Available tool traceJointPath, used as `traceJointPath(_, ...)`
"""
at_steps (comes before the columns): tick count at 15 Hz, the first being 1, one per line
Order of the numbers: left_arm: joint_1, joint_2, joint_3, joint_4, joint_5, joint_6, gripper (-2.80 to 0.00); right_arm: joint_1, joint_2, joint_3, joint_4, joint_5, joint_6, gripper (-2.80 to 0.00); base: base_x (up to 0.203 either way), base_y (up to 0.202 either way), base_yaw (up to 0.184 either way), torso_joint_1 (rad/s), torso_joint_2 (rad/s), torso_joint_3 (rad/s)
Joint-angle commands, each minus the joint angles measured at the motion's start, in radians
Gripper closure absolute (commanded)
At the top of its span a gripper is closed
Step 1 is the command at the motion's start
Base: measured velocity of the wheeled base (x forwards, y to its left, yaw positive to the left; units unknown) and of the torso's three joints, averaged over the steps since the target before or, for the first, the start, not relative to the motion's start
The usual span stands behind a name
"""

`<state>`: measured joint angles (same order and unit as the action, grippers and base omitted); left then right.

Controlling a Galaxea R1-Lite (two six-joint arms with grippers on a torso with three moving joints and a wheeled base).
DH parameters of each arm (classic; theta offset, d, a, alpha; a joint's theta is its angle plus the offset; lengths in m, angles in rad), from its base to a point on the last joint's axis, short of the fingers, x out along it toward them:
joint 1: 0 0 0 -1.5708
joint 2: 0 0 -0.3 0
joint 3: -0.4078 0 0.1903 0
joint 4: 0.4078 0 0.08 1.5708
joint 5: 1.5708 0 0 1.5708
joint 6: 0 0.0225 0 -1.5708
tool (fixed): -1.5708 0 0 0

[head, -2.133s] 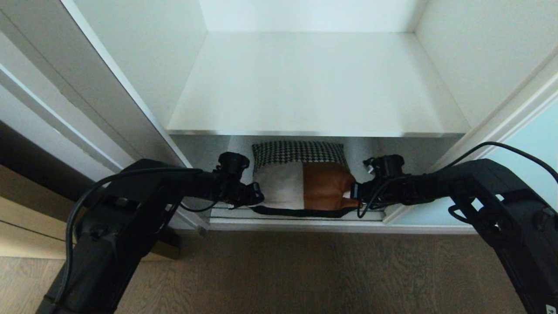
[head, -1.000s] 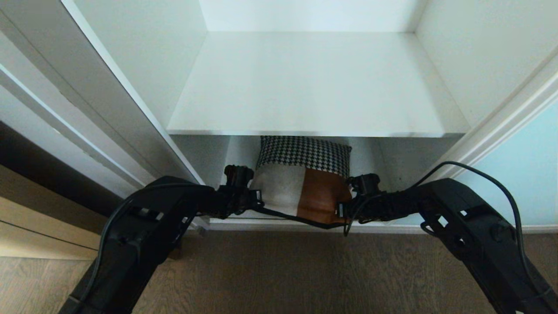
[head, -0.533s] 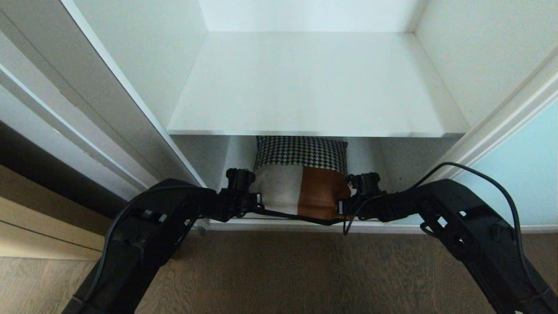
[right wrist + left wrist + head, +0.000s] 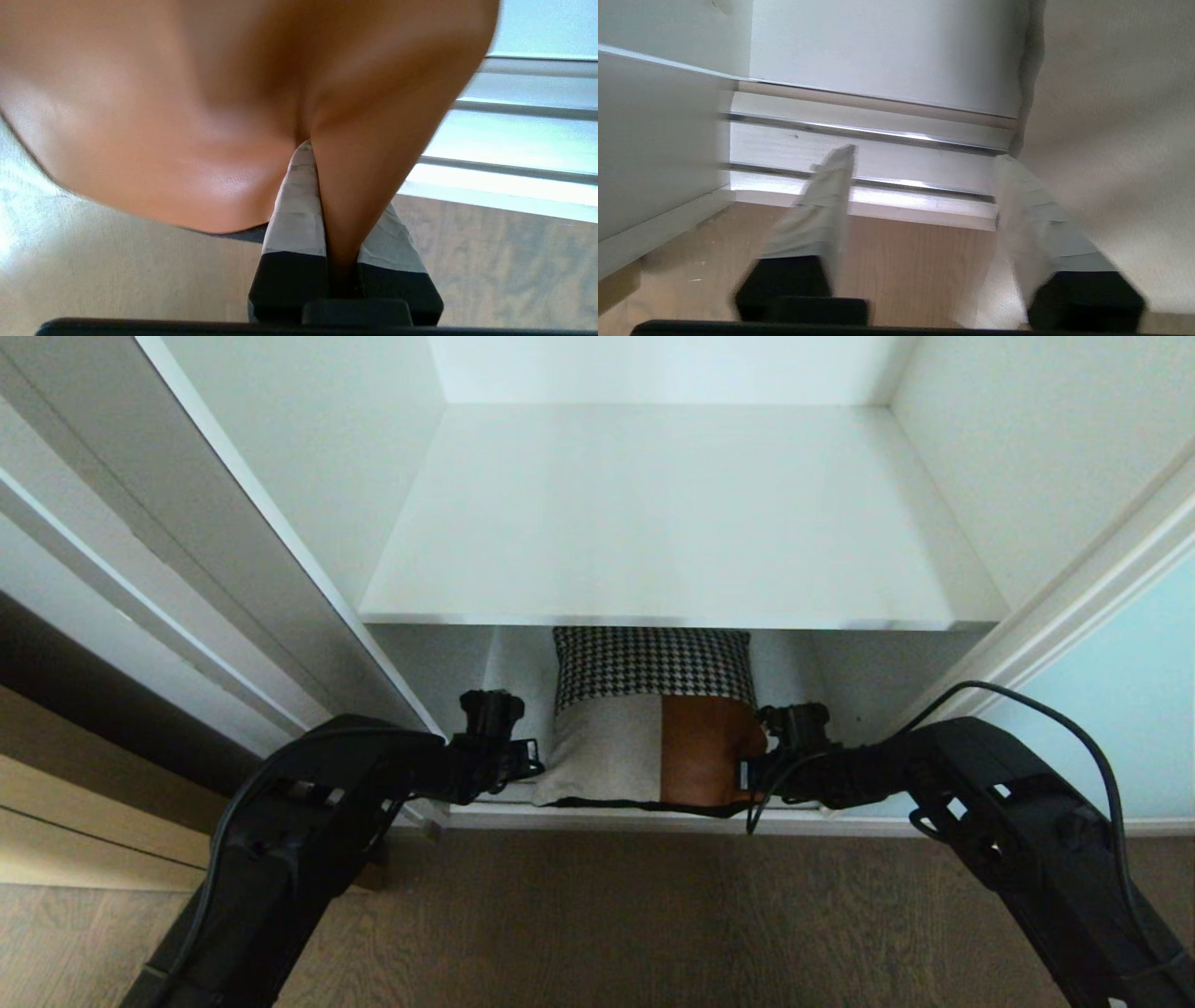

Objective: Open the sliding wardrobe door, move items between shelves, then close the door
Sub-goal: Place the pillow on the lower shelf

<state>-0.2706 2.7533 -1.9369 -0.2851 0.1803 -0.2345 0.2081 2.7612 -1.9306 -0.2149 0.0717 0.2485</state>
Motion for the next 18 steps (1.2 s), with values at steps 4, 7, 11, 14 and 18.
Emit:
traceJointPath(4,-0.025,-0.114,0.16,0.006,-0.12,-0.025,-2.8,0.01,-0.009,0.004,-0.003,0.003,-0.002,0.0,0.0,0.0,0.0,0.0,0.0,0.0)
traceJointPath(7,-0.034,-0.136,0.144,0.129,-0.246,-0.032,0.0,0.01,-0.013,0.007,-0.001,0.004,0.0,0.0,0.0,0.0,0.0,0.0,0.0,0.0)
traceJointPath(11,-0.044,-0.1,0.064,0.18,-0.277,-0.062,0.0,0.011,-0.017,0.01,-0.001,0.003,0.0,0.0,0.0,0.0,0.0,0.0,0.0,0.0)
traceJointPath(14,-0.049,-0.08,0.01,0.255,-0.279,-0.064,0.0,0.017,-0.015,0.01,-0.001,0.002,-0.001,0.0,0.0,0.0,0.0,0.0,0.0,0.0)
traceJointPath(18,-0.05,-0.065,0.004,0.264,-0.278,-0.058,0.0,0.019,-0.016,0.01,0.0,-0.004,0.002,-2.8,0.0,0.0,0.0,0.0,0.0,0.0)
